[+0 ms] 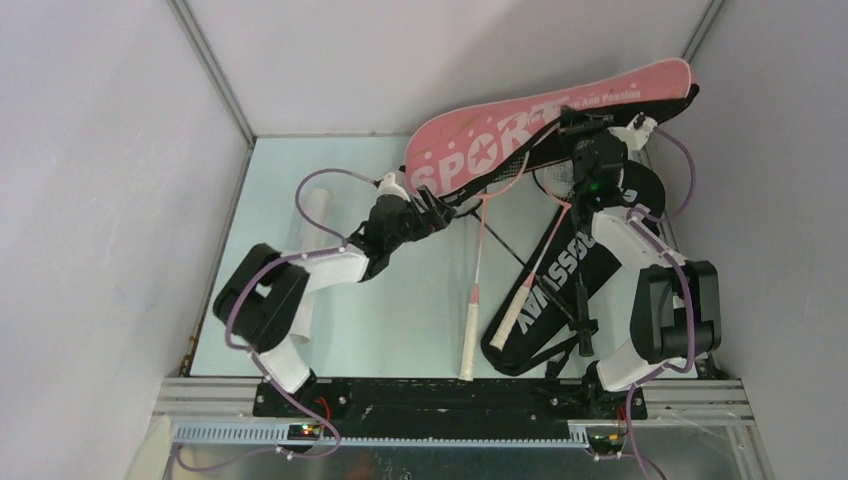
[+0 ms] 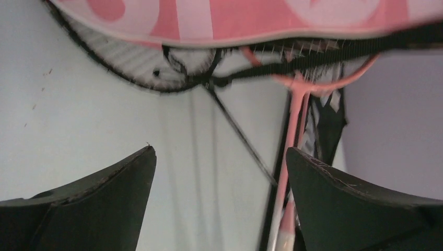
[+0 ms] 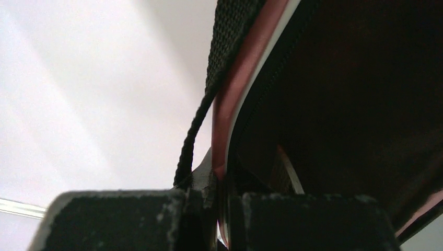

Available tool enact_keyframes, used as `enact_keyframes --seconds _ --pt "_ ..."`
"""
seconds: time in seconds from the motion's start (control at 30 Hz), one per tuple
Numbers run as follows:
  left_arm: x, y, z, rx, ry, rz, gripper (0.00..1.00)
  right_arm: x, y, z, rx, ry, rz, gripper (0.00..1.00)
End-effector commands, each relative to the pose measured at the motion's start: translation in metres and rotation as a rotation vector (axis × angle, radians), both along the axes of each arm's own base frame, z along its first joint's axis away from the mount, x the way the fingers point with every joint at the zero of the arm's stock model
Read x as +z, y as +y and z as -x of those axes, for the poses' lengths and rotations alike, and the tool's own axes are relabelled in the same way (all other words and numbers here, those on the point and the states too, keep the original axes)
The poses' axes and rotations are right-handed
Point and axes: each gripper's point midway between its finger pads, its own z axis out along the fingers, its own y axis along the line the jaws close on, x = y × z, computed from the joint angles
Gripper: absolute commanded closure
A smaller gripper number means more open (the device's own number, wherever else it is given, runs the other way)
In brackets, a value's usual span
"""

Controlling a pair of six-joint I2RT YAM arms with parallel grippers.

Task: Pack up the badminton gear
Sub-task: Pick up the racket bag from the center of the board.

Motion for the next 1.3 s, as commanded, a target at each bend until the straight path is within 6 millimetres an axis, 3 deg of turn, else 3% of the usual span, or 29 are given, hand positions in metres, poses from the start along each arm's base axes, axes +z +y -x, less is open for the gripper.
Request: enact_keyframes --seconds 0.0,0.03,0.2,0.37,0.5,0.63,1.1,1.27 --pt "0.044 -0.014 -0.046 0.11 -0.041 0.397 0.0 0.002 0.012 0.016 0.1 -0.017 -0.122 1.0" --pt "0.045 -0.016 -0.05 0.109 -0.044 0.421 0.0 -0.012 0.015 0.018 0.12 0.015 -0.135 1.0" --pt "0.017 -0.018 -0.065 0.156 0.002 0.446 0.0 -0.066 0.019 0.033 0.167 0.122 -0.218 1.0" --pt "0.0 -0.014 -0.06 0.178 0.029 0.416 0.0 -0.091 0.022 0.033 0.19 0.162 -0.273 1.0" --pt "-0.011 -0.008 -0.071 0.231 0.029 0.397 0.0 -0.097 0.034 0.035 0.265 0.177 -0.31 1.0" --pt "-0.018 -0.016 -0.09 0.257 0.043 0.444 0.0 -0.101 0.042 0.041 0.318 0.198 -0.324 1.0" --pt "-0.013 -0.013 -0.157 0.436 0.01 0.527 0.05 -0.122 0.061 0.067 0.472 0.257 -0.378 1.0" --pt "-0.006 -0.004 -0.174 0.486 -0.025 0.565 0.26 -0.126 0.06 0.073 0.502 0.287 -0.368 1.0"
